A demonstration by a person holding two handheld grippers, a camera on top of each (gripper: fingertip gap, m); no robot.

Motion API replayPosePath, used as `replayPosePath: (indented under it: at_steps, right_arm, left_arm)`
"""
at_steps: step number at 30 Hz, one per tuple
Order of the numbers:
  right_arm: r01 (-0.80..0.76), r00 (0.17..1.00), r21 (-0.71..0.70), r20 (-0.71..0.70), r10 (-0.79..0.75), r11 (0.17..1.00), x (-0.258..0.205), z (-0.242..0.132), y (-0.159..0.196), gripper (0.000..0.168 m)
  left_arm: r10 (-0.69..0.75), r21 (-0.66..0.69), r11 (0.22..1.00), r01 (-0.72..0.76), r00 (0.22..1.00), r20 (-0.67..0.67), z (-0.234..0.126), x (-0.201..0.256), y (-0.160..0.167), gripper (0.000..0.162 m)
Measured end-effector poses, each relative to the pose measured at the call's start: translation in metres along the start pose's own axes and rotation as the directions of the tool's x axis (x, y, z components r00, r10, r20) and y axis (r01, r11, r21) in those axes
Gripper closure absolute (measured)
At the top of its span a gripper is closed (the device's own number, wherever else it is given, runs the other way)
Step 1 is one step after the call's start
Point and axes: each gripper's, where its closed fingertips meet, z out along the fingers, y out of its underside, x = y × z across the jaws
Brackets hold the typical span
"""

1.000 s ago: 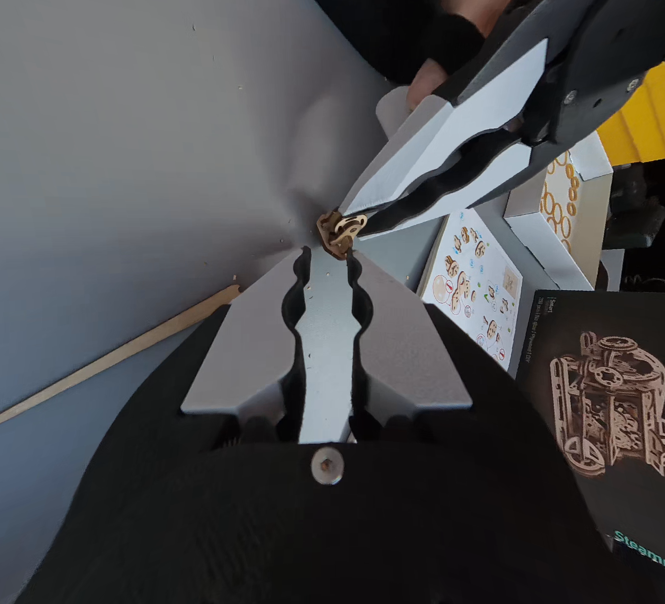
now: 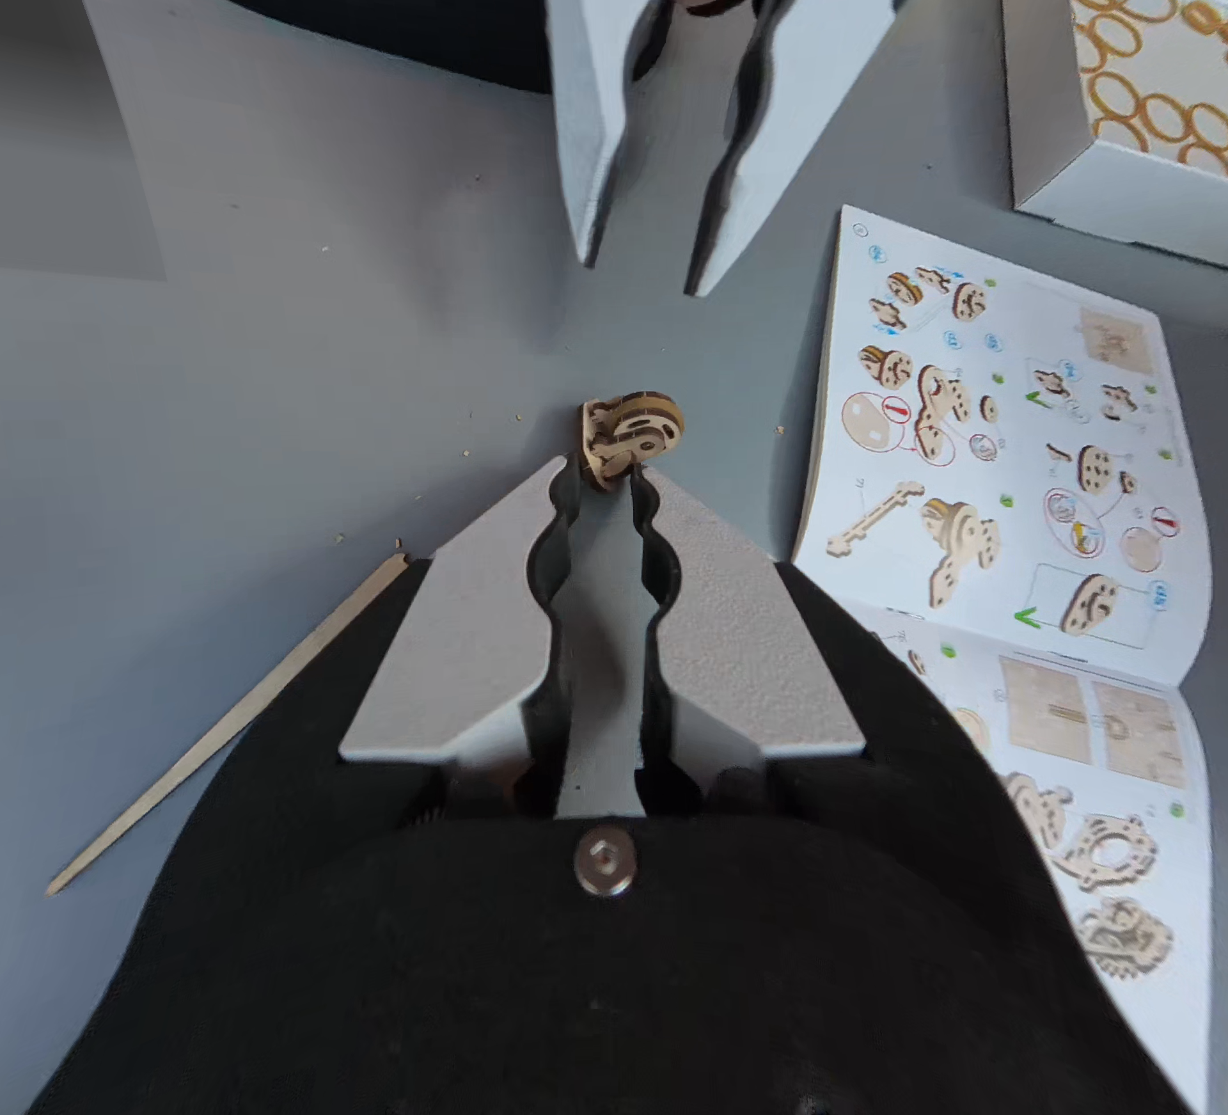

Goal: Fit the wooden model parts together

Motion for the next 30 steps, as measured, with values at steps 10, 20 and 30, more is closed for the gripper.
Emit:
replayPosePath:
  at_steps: [10, 20, 30]
  right_arm:
    - [-0.245, 0.961, 0.078, 0.151, 0.232, 0.966, -0.002, 0.001, -0.001, 0.156]
    - [-0.294, 0.945, 0.067, 0.173, 0.279, 0.954, 0.001, 0.004, -0.001, 0.156]
    - [0.017, 0.999, -0.049, -0.047, -0.019, 0.999, 0.009, -0.001, 0.005, 0.15]
  left_arm:
    - [0.17, -0.243, 0.961, -0.135, 0.977, 0.129, 0.03, -0.008, 0.031, 0.143]
    - [0.22, -0.264, 0.948, -0.179, 0.966, 0.136, 0.036, -0.008, 0.032, 0.149]
    - [0.212, -0.264, 0.95, -0.168, 0.966, 0.15, 0.035, -0.01, 0.032, 0.15]
